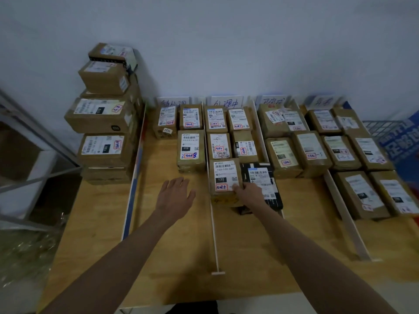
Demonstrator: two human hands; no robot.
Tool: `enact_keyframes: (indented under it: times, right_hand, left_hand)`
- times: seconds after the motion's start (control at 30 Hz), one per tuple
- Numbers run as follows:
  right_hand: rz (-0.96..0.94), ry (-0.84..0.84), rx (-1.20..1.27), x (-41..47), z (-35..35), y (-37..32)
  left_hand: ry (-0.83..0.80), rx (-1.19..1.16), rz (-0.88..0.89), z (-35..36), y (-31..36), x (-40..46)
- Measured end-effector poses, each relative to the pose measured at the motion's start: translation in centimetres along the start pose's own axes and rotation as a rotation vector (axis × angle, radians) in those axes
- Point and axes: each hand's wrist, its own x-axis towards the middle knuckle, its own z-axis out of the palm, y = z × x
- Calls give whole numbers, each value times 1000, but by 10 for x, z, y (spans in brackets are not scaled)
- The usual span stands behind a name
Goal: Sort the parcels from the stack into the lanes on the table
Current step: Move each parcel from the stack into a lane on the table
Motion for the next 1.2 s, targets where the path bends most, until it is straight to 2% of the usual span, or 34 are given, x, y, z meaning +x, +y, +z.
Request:
enact_keyframes:
  times: [0.5,0.97,1.07,1.2]
  right_hand:
    - [91,-10,-154,58,27,-9]
    - [71,75,-300,49,22,-15]
    - [41,94,-303,42,14,-17]
    - [-81,130,-307,26,-2,-23]
  left_hand:
    - [-39,-46,-9,20,-13,34]
    - [-33,-53,17,21,-13,36]
    - [28,-44,37,15,-11,31]
    - [23,-5,28,-2,-9,26]
